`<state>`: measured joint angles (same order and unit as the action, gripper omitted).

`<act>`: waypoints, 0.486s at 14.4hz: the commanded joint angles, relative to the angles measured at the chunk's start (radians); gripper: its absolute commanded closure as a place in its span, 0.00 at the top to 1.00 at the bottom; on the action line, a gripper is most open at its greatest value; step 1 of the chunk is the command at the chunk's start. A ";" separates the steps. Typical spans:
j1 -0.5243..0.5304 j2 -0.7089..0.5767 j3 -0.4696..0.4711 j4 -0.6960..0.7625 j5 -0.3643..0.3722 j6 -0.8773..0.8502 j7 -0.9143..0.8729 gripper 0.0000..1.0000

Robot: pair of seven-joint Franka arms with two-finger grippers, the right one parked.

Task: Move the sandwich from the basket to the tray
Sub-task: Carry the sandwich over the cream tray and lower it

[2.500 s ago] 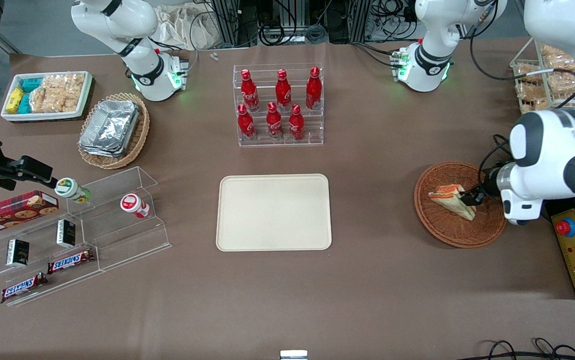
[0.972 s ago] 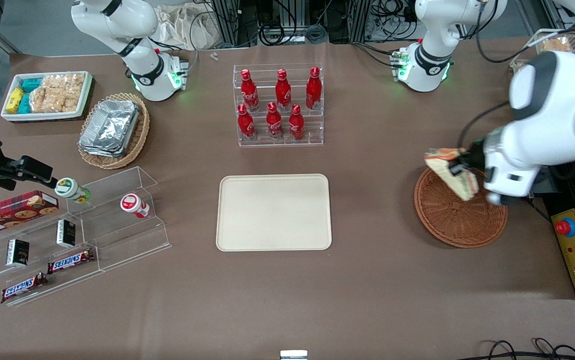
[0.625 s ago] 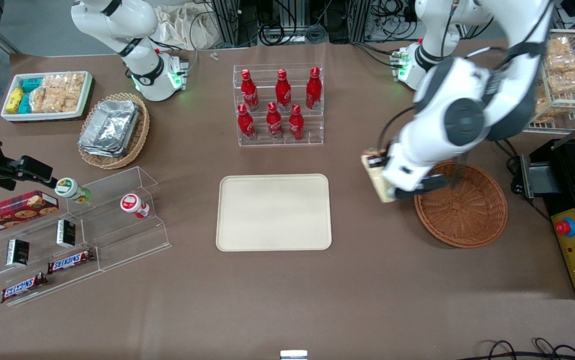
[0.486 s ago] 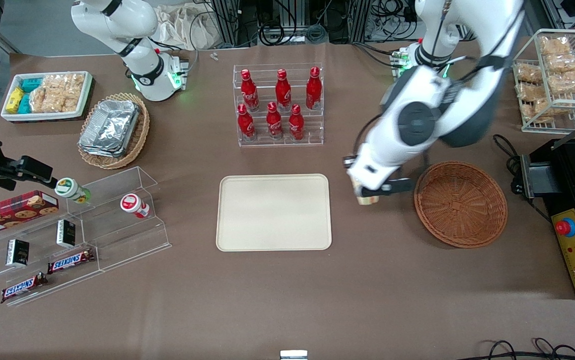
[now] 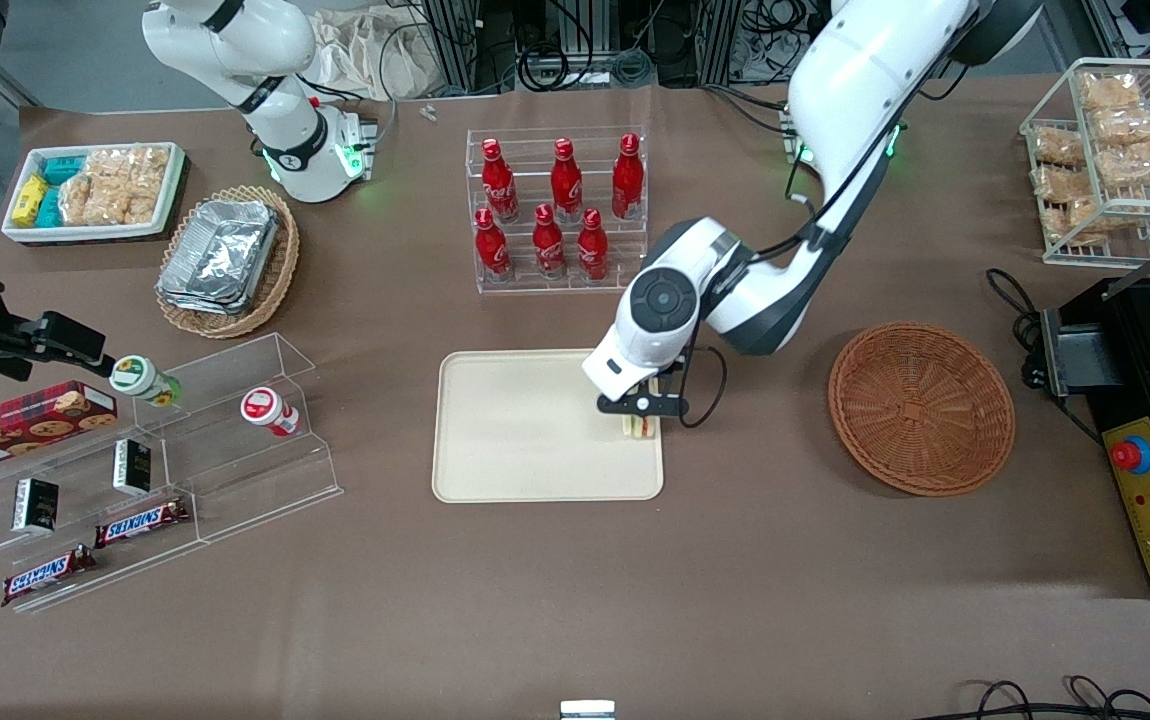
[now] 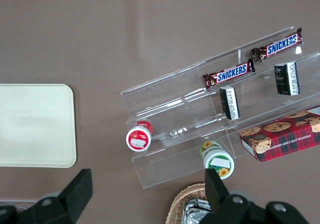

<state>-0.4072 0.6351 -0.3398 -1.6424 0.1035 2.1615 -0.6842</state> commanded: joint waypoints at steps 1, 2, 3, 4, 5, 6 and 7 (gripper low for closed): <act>-0.015 0.067 0.007 0.052 0.048 0.043 -0.015 0.86; -0.016 0.066 0.007 0.052 0.051 0.043 -0.015 1.00; -0.024 0.061 0.007 0.064 0.054 0.041 -0.018 1.00; -0.025 0.051 0.007 0.078 0.051 0.031 -0.027 1.00; -0.019 0.011 0.007 0.078 0.047 0.002 -0.049 1.00; -0.012 -0.030 0.008 0.085 0.032 -0.058 -0.041 1.00; 0.011 -0.061 0.005 0.111 0.019 -0.140 -0.041 1.00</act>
<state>-0.4132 0.6613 -0.3398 -1.5554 0.1317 2.1482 -0.7034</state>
